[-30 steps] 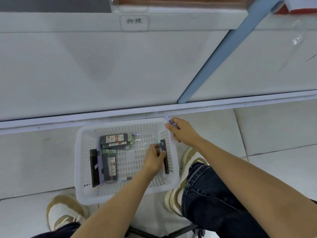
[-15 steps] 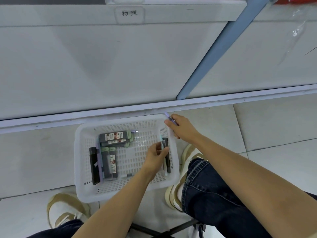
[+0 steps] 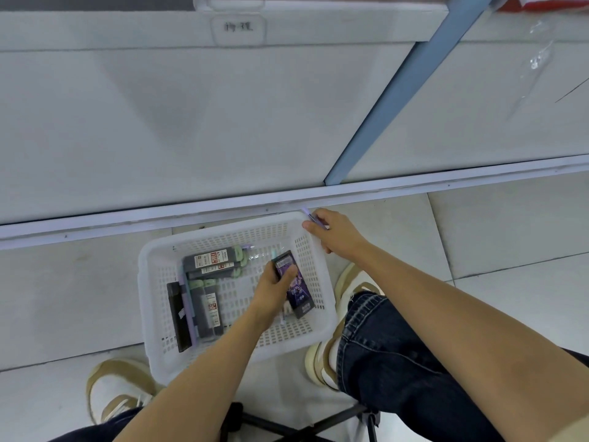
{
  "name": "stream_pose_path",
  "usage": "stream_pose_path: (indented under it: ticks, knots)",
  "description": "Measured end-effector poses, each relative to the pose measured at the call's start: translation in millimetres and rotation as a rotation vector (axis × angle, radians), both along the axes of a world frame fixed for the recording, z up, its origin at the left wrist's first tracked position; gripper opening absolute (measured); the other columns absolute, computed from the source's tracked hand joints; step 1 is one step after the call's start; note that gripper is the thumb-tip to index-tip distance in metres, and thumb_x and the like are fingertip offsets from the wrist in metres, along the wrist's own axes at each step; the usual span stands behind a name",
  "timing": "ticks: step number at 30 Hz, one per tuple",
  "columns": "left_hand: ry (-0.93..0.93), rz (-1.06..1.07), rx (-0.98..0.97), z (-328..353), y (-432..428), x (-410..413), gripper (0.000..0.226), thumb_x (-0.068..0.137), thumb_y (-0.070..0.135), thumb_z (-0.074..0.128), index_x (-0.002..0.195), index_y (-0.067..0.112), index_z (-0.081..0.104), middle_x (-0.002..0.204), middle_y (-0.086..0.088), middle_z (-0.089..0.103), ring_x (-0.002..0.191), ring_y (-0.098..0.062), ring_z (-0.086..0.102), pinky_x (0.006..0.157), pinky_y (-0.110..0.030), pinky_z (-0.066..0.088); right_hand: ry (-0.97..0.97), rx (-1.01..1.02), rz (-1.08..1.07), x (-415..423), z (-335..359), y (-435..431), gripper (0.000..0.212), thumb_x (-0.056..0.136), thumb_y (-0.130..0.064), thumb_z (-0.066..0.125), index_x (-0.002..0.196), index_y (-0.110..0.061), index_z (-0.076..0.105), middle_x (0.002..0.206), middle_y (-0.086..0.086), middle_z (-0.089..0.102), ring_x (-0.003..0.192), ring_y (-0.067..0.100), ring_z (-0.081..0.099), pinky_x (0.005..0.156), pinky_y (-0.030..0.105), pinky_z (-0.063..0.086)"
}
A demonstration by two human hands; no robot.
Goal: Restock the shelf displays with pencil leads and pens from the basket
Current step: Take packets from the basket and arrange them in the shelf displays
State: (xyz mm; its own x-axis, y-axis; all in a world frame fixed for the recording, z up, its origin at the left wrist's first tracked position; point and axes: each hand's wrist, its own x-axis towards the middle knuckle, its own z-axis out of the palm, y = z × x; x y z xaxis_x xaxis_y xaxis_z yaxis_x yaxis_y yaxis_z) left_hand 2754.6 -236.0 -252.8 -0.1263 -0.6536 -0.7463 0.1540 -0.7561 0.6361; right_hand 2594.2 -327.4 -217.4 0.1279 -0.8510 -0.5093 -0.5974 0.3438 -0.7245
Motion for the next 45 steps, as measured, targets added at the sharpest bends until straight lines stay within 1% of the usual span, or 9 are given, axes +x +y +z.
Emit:
stream_pose_path:
  ticks: [2, 4, 12, 15, 19, 25, 32, 36, 45]
  knots:
    - [0.169, 0.106, 0.079, 13.1, -5.2, 13.2, 0.015, 0.101, 0.014, 0.049, 0.112, 0.004, 0.051, 0.091, -0.016, 0.072, 0.082, -0.029, 0.071, 0.070, -0.039, 0.059, 0.014, -0.072, -0.063, 4.2, 11.5, -1.5, 0.027, 0.094, -0.028, 0.060, 0.118, -0.015, 0.054, 0.105, 0.002, 0.057, 0.071, 0.015, 0.057, 0.059, 0.019, 0.050]
    - [0.258, 0.186, 0.113, 29.5, -12.9, 27.8, 0.007, 0.099, 0.008, 0.048, 0.101, 0.001, 0.050, 0.074, -0.016, 0.067, 0.068, -0.032, 0.069, 0.065, -0.040, 0.059, 0.029, -0.186, -0.097, 9.3, 26.6, -3.7, 0.029, 0.096, -0.025, 0.058, 0.120, -0.010, 0.055, 0.112, 0.007, 0.059, 0.078, 0.019, 0.058, 0.075, 0.032, 0.053]
    - [0.278, 0.362, -0.072, 121.6, -56.3, 64.9, 0.019, 0.097, 0.005, 0.051, 0.078, 0.010, 0.049, 0.050, 0.001, 0.039, 0.039, -0.010, 0.033, 0.039, -0.021, 0.033, -0.342, -0.170, -0.067, 56.4, 104.0, -2.9, 0.016, 0.099, -0.015, 0.053, 0.105, -0.002, 0.060, 0.085, 0.017, 0.071, 0.068, 0.021, 0.068, 0.063, 0.026, 0.053]
    - [0.240, 0.310, -0.192, 164.8, -64.3, 80.4, 0.004, 0.094, 0.009, 0.059, 0.092, 0.007, 0.057, 0.051, 0.003, 0.039, 0.039, -0.011, 0.034, 0.040, -0.021, 0.033, -0.486, -0.216, -0.034, 78.4, 144.3, -12.8, 0.020, 0.099, -0.017, 0.052, 0.109, 0.001, 0.056, 0.099, 0.020, 0.072, 0.089, 0.025, 0.072, 0.081, 0.028, 0.057]
    - [0.108, 0.126, -0.380, 226.2, -72.8, 101.0, 0.019, 0.090, 0.017, 0.067, 0.099, 0.008, 0.053, 0.057, 0.003, 0.036, 0.044, -0.011, 0.034, 0.046, -0.021, 0.031, -0.633, -0.373, 0.042, 99.6, 215.5, -25.9, 0.016, 0.101, -0.017, 0.047, 0.106, -0.004, 0.054, 0.106, 0.014, 0.072, 0.105, 0.017, 0.068, 0.094, 0.029, 0.051]
    - [0.054, -0.073, -0.745, 323.7, -81.0, 122.1, 0.022, 0.088, 0.015, 0.070, 0.067, 0.024, 0.066, 0.055, 0.006, 0.041, 0.047, -0.009, 0.035, 0.048, -0.019, 0.035, -0.748, -0.508, 0.151, 119.7, 317.3, -28.5, 0.018, 0.103, -0.021, 0.043, 0.114, -0.011, 0.054, 0.120, 0.012, 0.068, 0.116, 0.021, 0.062, 0.098, 0.036, 0.050]
    - [-0.081, -0.084, -0.928, 413.0, -71.4, 136.3, 0.014, 0.077, 0.028, 0.076, 0.066, 0.028, 0.068, 0.058, 0.002, 0.041, 0.053, -0.015, 0.030, 0.054, -0.029, 0.028, -0.840, -0.644, 0.210, 130.4, 413.4, -16.6, 0.016, 0.101, -0.015, 0.047, 0.112, -0.008, 0.056, 0.110, 0.010, 0.071, 0.104, 0.019, 0.068, 0.083, 0.029, 0.055]
    - [-0.130, -0.055, -1.009, 446.8, -65.2, 136.8, 0.026, 0.075, 0.029, 0.072, 0.052, 0.027, 0.061, 0.053, 0.006, 0.037, 0.049, -0.013, 0.030, 0.054, -0.031, 0.024, -0.832, -0.767, 0.116, 136.0, 453.1, -13.6, 0.014, 0.098, -0.017, 0.053, 0.097, -0.009, 0.065, 0.083, 0.001, 0.066, 0.079, 0.011, 0.062, 0.069, 0.025, 0.053]
    - [0.195, 0.009, -0.914, 508.1, -79.4, 148.6, 0.005, 0.093, 0.017, 0.048, 0.097, 0.014, 0.046, 0.057, 0.005, 0.037, 0.043, -0.010, 0.033, 0.046, -0.022, 0.034, -0.884, -1.041, -0.065, 122.4, 538.3, -38.3, 0.009, 0.093, -0.009, 0.061, 0.102, -0.009, 0.058, 0.085, 0.008, 0.071, 0.071, 0.016, 0.070, 0.062, 0.024, 0.057]
